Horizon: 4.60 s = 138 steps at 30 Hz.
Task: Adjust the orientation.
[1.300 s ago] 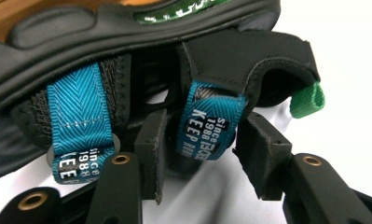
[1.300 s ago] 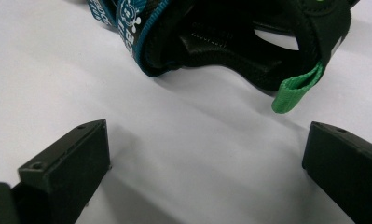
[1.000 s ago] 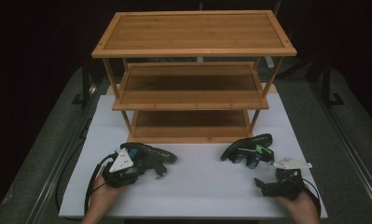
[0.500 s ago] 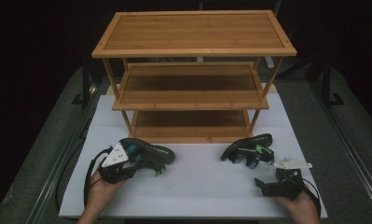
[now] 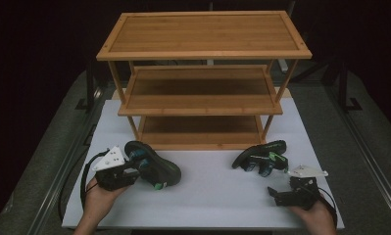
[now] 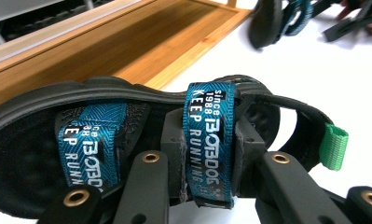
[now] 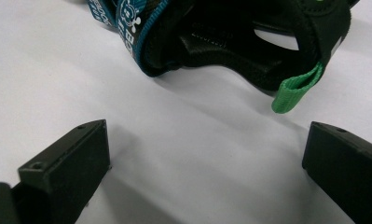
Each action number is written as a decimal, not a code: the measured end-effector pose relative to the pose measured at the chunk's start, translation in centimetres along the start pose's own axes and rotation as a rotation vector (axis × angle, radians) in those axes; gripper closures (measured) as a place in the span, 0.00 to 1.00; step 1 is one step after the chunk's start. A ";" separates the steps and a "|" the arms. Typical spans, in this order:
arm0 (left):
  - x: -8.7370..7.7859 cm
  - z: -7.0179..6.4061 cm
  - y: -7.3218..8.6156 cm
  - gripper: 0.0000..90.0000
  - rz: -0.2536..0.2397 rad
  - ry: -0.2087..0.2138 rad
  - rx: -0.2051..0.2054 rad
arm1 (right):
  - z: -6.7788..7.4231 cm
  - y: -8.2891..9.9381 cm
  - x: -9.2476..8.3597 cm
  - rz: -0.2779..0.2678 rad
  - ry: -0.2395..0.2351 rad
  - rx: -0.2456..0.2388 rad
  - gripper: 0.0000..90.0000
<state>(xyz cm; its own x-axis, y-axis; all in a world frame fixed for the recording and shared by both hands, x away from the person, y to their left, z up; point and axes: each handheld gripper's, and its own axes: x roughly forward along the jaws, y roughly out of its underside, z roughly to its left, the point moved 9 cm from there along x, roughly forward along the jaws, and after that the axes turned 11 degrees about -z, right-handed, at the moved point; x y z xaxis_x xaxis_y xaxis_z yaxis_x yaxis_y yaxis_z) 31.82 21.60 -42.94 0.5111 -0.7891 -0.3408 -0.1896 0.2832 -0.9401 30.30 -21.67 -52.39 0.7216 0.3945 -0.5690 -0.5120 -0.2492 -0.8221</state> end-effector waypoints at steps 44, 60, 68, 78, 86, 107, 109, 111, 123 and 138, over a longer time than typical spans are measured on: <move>9.8 -5.9 -1.6 0.77 0.080 0.307 -0.034 | 0.0 0.0 0.0 0.000 0.001 0.001 0.00; 13.8 -5.8 -2.0 0.72 0.101 0.305 -0.058 | 0.0 0.0 0.0 -0.002 0.000 0.001 0.00; 13.5 -5.9 -2.6 0.57 0.076 0.287 -0.050 | 0.0 0.0 0.0 -0.002 -0.001 0.001 0.00; 10.8 -6.0 -4.0 0.50 0.043 0.254 -0.055 | 0.0 0.0 0.0 -0.001 0.000 0.000 0.00; 9.2 -6.6 -2.5 0.52 0.051 0.213 -0.078 | 0.0 0.0 0.0 0.000 0.000 0.001 0.00; 10.9 -11.3 -3.9 0.64 -0.001 0.314 -0.053 | 0.0 0.0 0.0 -0.001 0.000 -0.001 0.00; 11.5 -11.5 -4.3 0.67 -0.005 0.328 -0.050 | 0.0 0.0 0.0 -0.001 0.000 0.000 0.00; 12.4 -11.5 -4.6 0.70 0.004 0.334 -0.047 | 0.0 0.0 0.0 0.000 0.001 0.000 0.00; 12.6 -11.5 -4.3 0.97 0.043 0.370 -0.057 | 0.0 0.0 0.0 -0.001 0.000 0.001 0.00; 7.8 -10.0 -3.6 0.97 0.046 0.358 -0.048 | 0.0 0.0 0.0 0.000 0.000 0.001 0.00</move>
<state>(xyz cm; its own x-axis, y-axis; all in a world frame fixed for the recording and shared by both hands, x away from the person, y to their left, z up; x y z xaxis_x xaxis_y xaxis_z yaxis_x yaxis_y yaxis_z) 28.08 8.97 -42.16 0.1769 -0.9194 -0.3512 -0.2490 0.3034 -0.9197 30.27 -21.66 -52.39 0.7218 0.3943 -0.5688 -0.5123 -0.2482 -0.8221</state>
